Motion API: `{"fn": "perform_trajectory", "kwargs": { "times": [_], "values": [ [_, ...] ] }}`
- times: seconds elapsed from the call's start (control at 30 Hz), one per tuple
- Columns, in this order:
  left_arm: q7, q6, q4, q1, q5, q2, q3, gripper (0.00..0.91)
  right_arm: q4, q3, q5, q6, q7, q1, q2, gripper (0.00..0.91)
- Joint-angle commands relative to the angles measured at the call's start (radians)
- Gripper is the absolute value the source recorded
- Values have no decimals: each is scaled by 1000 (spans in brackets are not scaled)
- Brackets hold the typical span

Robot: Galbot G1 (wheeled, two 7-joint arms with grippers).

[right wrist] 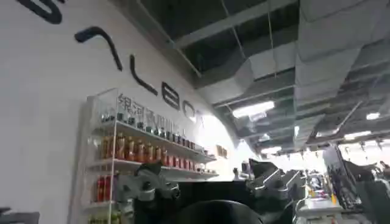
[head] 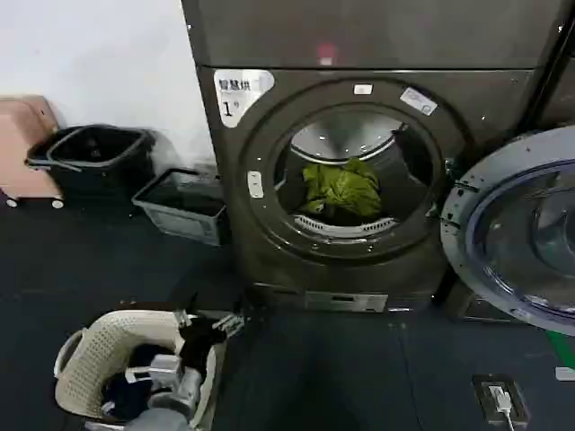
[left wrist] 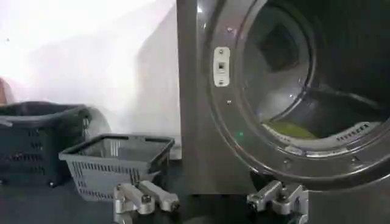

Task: Grasp the clothes from the dryer.

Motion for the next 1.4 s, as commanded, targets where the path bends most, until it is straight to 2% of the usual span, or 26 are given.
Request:
{"fn": "perform_trajectory", "kwargs": {
  "times": [0.03,0.5,1.4],
  "values": [
    [3,-1,-1,3,-5,-2,-1,907,2,-1,29,22,-3,2,1,907],
    [6,-1,-1,6,-3,-2,5,907,8,11,41,27,11,-8,4,907],
    [21,3,6,0,0,-2,9,907,22,9,49,24,2,-6,8,907]
  ]
}}
